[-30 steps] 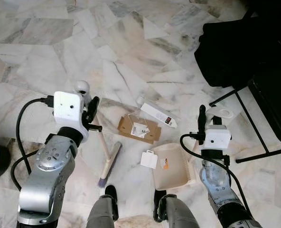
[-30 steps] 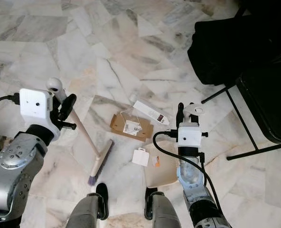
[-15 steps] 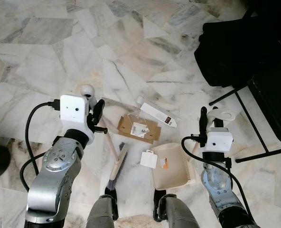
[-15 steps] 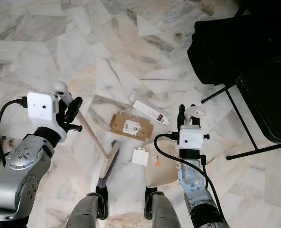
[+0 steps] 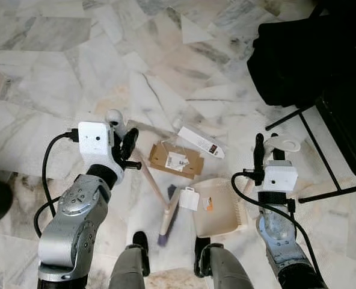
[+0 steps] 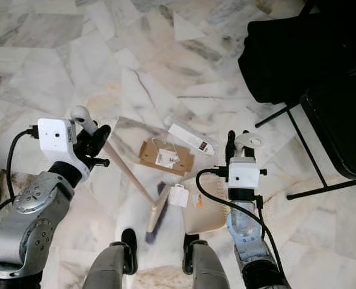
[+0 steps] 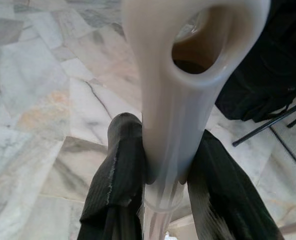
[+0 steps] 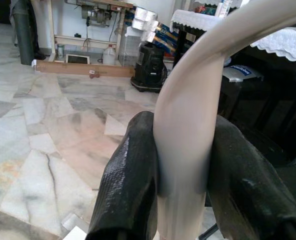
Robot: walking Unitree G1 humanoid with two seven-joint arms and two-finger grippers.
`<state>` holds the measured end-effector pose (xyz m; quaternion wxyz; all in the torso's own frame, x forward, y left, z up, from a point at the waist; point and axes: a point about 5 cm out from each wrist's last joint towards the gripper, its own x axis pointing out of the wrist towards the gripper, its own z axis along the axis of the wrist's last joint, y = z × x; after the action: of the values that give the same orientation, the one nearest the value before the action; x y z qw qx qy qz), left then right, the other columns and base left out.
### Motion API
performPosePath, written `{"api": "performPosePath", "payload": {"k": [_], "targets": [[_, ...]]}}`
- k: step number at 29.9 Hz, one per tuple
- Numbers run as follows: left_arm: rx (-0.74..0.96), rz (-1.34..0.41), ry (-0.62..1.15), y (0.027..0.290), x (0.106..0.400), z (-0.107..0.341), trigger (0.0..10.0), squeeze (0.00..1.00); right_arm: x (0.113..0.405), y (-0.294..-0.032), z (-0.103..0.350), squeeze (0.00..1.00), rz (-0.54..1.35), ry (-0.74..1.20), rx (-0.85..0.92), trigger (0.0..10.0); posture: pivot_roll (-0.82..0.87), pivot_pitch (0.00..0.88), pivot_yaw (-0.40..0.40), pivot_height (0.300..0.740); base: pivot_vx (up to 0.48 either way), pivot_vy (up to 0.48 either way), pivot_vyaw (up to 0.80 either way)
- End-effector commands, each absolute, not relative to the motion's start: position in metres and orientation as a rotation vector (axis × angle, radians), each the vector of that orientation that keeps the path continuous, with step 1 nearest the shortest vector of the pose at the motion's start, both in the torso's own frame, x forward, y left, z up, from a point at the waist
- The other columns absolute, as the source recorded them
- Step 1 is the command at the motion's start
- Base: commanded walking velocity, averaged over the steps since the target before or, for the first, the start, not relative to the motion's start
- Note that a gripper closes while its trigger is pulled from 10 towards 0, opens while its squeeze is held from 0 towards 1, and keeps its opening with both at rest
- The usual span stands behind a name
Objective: Sweep floor
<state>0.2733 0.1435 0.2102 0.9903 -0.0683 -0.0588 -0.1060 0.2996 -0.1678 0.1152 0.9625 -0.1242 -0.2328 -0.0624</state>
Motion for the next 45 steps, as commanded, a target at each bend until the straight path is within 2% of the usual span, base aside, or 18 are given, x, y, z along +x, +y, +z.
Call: {"api": "performPosePath", "payload": {"k": [1, 12, 21, 26, 28, 30, 37, 39, 41, 45], "targets": [[-0.183, -0.232, -0.105, 0.141, 0.270, 0.209, 10.0, 0.00, 0.289, -0.168, 0.087, 0.00, -0.096, -0.329, -0.279, 10.0, 0.19, 0.509, 0.009, 0.740, 0.000, 0.000, 0.00], [-0.272, -0.297, -0.125, 0.115, 0.268, 0.219, 10.0, 0.00, 0.289, -0.160, 0.086, 0.00, -0.054, -0.310, -0.255, 10.0, 0.20, 0.512, 0.007, 0.740, 0.000, 0.000, 0.00], [-0.332, -0.270, -0.167, 0.121, 0.273, 0.228, 10.0, 0.00, 0.295, -0.154, 0.087, 0.00, -0.035, -0.300, -0.234, 10.0, 0.20, 0.485, 0.005, 0.740, 0.000, 0.000, 0.00], [-0.309, -0.269, -0.191, 0.125, 0.281, 0.232, 10.0, 0.00, 0.305, -0.153, 0.092, 0.00, -0.043, -0.301, -0.222, 10.0, 0.20, 0.423, 0.000, 0.740, 0.000, 0.000, 0.00], [-0.285, -0.267, -0.224, 0.129, 0.286, 0.238, 10.0, 0.00, 0.313, -0.153, 0.097, 0.00, -0.051, -0.308, -0.219, 10.0, 0.20, 0.371, -0.007, 0.740, 0.000, 0.000, 0.00], [-0.272, -0.267, -0.245, 0.131, 0.286, 0.243, 10.0, 0.00, 0.315, -0.154, 0.100, 0.00, -0.058, -0.315, -0.212, 10.0, 0.20, 0.371, -0.007, 0.740, 0.000, 0.000, 0.00], [-0.229, -0.272, -0.327, 0.138, 0.295, 0.257, 10.0, 0.00, 0.329, -0.161, 0.107, 0.00, -0.085, -0.304, -0.214, 10.0, 0.19, 0.191, -0.023, 0.740, 0.000, 0.000, 0.00], [-0.225, -0.269, -0.336, 0.139, 0.296, 0.257, 10.0, 0.00, 0.330, -0.164, 0.107, 0.00, -0.097, -0.301, -0.220, 10.0, 0.19, 0.180, -0.023, 0.740, 0.000, 0.000, 0.00], [-0.221, -0.264, -0.338, 0.142, 0.300, 0.255, 10.0, 0.00, 0.331, -0.168, 0.107, 0.00, -0.123, -0.292, -0.213, 10.0, 0.18, 0.117, -0.019, 0.740, 0.000, 0.000, 0.00], [-0.200, -0.251, -0.339, 0.148, 0.306, 0.252, 10.0, 0.00, 0.330, -0.173, 0.105, 0.00, -0.150, -0.291, -0.208, 10.0, 0.17, 0.071, -0.011, 0.740, 0.000, 0.000, 0.00]]}}
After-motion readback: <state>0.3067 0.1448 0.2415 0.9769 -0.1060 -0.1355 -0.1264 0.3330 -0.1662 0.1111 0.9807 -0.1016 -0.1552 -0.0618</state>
